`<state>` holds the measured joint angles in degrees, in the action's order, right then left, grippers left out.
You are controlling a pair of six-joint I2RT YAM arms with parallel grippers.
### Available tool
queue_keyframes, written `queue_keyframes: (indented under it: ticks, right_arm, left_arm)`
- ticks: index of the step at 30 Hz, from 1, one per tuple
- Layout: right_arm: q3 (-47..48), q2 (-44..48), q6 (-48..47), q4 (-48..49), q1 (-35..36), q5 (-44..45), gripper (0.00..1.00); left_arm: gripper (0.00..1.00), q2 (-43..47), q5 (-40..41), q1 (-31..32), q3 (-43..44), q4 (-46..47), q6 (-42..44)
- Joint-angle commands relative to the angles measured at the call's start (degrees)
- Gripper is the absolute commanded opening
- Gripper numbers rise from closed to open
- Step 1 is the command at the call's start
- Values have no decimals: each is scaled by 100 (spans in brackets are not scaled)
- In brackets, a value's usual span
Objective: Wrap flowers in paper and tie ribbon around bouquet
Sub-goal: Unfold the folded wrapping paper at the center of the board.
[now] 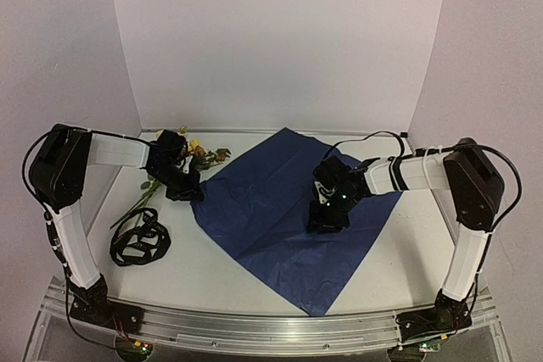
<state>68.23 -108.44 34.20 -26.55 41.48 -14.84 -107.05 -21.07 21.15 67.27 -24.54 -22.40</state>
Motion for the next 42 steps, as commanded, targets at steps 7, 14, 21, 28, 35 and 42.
queue_keyframes:
  ticks: [7, 14, 21, 28, 35, 42]
  right_arm:
    - [220, -222, 537, -671, 272, 1019, 24]
    - [233, -13, 535, -1315, 402, 1524, 24]
    - [-3, 376, 684, -1344, 405, 1503, 31]
    - [-106, 947, 424, -1336, 405, 1253, 45]
    - [-282, 1539, 147, -1273, 398, 1002, 52]
    - [-690, 2139, 17, -1077, 391, 1142, 56]
  left_arm:
    - [32, 219, 603, -190, 316, -441, -91]
    - [66, 882, 1718, -190, 289, -608, -449]
    - [86, 1439, 3430, -223, 328, -713, -851]
    - [93, 1089, 3776, -709, 152, -475, -530]
    - [89, 510, 3548, -1048, 350, -199, 31]
    - [84, -77, 3179, -1127, 725, -426, 499]
